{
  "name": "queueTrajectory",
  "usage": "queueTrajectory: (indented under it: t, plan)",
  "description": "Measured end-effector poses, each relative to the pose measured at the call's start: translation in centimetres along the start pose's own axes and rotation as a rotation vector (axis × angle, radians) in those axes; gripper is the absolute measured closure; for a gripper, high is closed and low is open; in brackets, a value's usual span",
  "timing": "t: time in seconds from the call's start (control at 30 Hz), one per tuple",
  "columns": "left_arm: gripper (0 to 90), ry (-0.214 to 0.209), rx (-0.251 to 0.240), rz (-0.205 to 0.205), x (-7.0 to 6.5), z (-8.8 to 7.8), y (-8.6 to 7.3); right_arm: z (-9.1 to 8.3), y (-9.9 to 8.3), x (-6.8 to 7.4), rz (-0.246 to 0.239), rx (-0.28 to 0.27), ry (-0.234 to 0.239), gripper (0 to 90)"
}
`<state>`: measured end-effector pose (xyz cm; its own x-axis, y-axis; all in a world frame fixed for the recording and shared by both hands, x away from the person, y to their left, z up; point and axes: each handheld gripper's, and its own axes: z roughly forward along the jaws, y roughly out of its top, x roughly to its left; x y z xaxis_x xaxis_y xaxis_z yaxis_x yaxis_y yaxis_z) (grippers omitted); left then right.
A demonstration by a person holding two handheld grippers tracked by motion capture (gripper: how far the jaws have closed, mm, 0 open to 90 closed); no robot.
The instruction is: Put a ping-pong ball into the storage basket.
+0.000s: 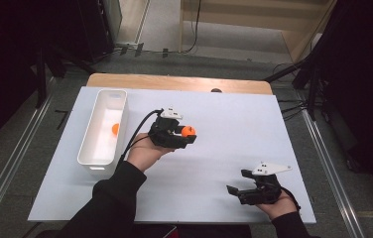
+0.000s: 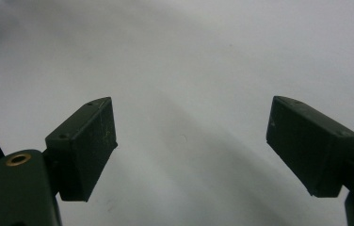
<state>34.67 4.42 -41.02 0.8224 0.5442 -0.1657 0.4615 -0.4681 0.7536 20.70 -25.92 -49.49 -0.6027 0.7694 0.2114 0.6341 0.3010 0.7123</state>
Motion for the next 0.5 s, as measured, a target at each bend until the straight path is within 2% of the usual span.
queueTrajectory:
  t: [0.33,0.5]
  plan:
    - [50.3,0.019,-0.01,-0.026,0.9,-1.2,-0.1,0.1,0.1,-0.2,0.011,0.006,-0.009,14.9]
    - [50.3,0.037,-0.005,-0.026,1.3,-1.6,-0.1,0.1,0.2,-0.2,0.002,0.007,-0.007,14.9]
